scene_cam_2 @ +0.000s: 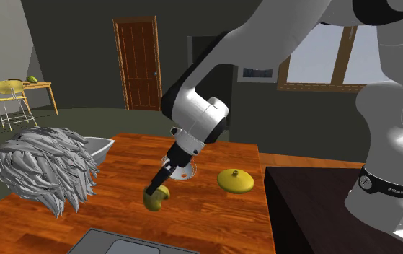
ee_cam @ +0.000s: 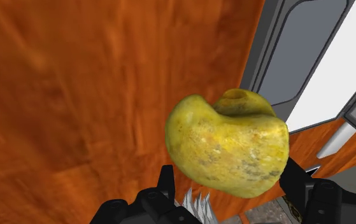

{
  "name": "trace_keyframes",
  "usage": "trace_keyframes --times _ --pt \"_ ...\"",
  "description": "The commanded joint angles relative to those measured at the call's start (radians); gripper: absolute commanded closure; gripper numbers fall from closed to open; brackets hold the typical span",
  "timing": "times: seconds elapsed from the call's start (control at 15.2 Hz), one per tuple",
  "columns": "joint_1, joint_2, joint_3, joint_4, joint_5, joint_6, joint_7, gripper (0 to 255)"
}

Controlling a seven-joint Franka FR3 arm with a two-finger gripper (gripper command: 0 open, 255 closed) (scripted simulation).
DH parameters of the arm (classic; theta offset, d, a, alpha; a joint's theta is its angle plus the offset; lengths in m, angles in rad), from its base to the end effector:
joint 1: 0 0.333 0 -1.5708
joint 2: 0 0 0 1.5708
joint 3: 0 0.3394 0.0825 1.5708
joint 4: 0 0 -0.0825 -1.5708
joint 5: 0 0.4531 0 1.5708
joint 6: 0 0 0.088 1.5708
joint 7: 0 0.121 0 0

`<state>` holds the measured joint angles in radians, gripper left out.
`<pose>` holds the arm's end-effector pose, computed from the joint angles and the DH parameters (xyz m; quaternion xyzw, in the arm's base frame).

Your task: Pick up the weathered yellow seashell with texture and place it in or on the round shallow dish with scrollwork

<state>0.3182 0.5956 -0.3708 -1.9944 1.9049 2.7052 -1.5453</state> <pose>0.6432 -0.0663 0.1257 -0.9319 0.0704 -0.3169 0.1618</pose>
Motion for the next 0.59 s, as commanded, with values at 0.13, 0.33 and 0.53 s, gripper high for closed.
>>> trace_keyframes --times 0.13,0.33,0.53 --pt "0.006 -0.047 -0.006 -0.02 -0.061 0.012 0.052 255" --pt "0.012 -0.083 -0.011 -0.035 -0.11 0.021 0.096 255" --pt "0.019 -0.118 -0.017 -0.049 -0.161 0.03 0.143 255"
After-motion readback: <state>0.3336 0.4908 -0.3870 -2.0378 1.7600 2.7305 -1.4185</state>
